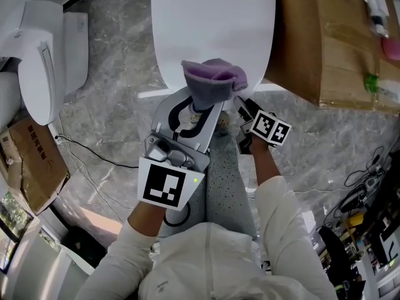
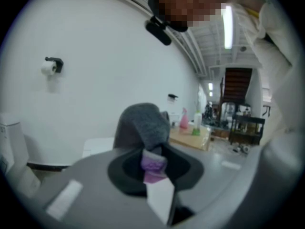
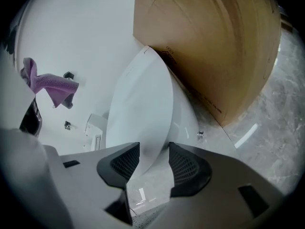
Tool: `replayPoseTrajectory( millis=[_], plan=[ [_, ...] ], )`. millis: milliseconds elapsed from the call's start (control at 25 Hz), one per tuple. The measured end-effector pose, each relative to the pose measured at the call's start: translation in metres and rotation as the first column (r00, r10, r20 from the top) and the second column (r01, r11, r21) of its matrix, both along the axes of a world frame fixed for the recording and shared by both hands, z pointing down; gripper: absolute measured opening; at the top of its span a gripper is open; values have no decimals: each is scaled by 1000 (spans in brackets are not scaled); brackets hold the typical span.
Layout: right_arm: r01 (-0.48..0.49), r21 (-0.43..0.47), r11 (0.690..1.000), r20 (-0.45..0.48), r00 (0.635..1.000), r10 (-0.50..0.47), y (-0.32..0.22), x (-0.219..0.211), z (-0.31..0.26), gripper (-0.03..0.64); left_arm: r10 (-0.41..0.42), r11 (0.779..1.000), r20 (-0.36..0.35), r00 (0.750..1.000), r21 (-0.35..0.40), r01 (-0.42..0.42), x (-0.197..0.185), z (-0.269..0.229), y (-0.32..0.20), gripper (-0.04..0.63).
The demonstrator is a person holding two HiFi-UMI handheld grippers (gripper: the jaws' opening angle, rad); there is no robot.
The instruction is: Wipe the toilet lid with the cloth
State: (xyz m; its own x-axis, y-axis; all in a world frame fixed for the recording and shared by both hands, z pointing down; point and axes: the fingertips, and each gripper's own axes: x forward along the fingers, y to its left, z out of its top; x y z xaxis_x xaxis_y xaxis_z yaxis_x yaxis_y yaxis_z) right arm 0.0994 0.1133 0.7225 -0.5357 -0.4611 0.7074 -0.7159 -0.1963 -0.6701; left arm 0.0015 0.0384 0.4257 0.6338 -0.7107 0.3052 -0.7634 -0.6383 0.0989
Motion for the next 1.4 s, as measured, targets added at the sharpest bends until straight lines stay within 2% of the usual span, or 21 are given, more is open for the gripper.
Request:
replayPoseTrajectory(
  millis=[320, 640, 1120, 1400],
  plan=[
    [-77, -48, 996, 23, 997, 78, -1, 5, 4, 178, -17, 1000, 4, 1000, -4, 17, -7, 1, 0, 66],
    [-97, -117, 988, 0, 995, 98, 0, 5, -4, 140, -15, 1000, -4, 1000, -6, 15, -8, -7, -1, 66],
    [-144, -110, 983, 1, 989, 145, -2, 5, -64, 126, -19, 1000, -39, 999, 13, 20, -13, -46, -2, 66],
    [-145, -69, 987, -14, 989, 144, -7, 5, -103, 124, -17, 999, -47, 999, 40, 19, -16, -68, 0, 66]
  ],
)
